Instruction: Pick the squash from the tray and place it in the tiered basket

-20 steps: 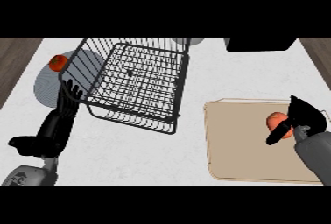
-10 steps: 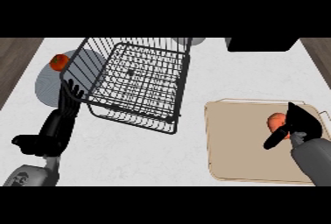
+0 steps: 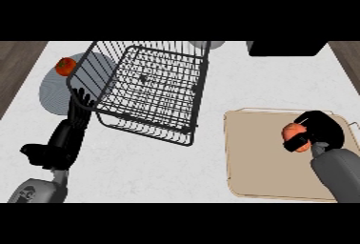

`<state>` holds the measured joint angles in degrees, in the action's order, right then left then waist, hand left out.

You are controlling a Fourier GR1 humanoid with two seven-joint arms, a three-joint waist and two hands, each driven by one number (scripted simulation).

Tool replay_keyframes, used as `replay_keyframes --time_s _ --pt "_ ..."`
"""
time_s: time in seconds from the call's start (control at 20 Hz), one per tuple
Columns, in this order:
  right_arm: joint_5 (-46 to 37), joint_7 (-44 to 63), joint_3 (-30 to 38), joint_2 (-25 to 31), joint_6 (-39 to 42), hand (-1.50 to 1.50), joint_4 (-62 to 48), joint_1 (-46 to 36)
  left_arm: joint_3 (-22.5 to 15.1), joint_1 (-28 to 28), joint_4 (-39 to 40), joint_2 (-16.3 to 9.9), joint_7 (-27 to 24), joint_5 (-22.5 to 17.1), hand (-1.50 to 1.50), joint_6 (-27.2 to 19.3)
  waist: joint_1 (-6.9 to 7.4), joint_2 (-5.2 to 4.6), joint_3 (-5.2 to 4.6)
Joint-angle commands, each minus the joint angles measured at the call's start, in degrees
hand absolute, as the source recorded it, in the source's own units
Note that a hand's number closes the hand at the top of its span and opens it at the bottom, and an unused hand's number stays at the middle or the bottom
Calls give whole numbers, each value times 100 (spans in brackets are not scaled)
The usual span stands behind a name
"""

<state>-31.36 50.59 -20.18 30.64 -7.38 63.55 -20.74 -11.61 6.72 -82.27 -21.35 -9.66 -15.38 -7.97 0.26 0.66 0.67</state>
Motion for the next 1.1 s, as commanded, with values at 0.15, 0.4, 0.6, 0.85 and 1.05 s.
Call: replay_keyframes --time_s 0.15,0.4,0.6,0.85,1.05 --pt "-312 -223 55 -94 -171 150 -102 -41 -307 13 157 169 446 -40 0 432 -41 -68 -67" --pt "-666 -145 -84 -68 -287 150 425 127 -427 59 325 448 388 235 0 220 -102 -58 -70" --pt "-687 -806 -769 117 236 150 1518 573 -301 -279 183 316 221 117 0 360 -176 -22 -77" --pt "-529 -963 -590 30 -380 150 2917 939 -296 -1 318 410 305 299 0 182 -299 -29 -70" --pt "-41 -1068 -354 -308 -655 150 4026 920 -217 -374 210 276 219 179 0 365 -301 -3 -72"
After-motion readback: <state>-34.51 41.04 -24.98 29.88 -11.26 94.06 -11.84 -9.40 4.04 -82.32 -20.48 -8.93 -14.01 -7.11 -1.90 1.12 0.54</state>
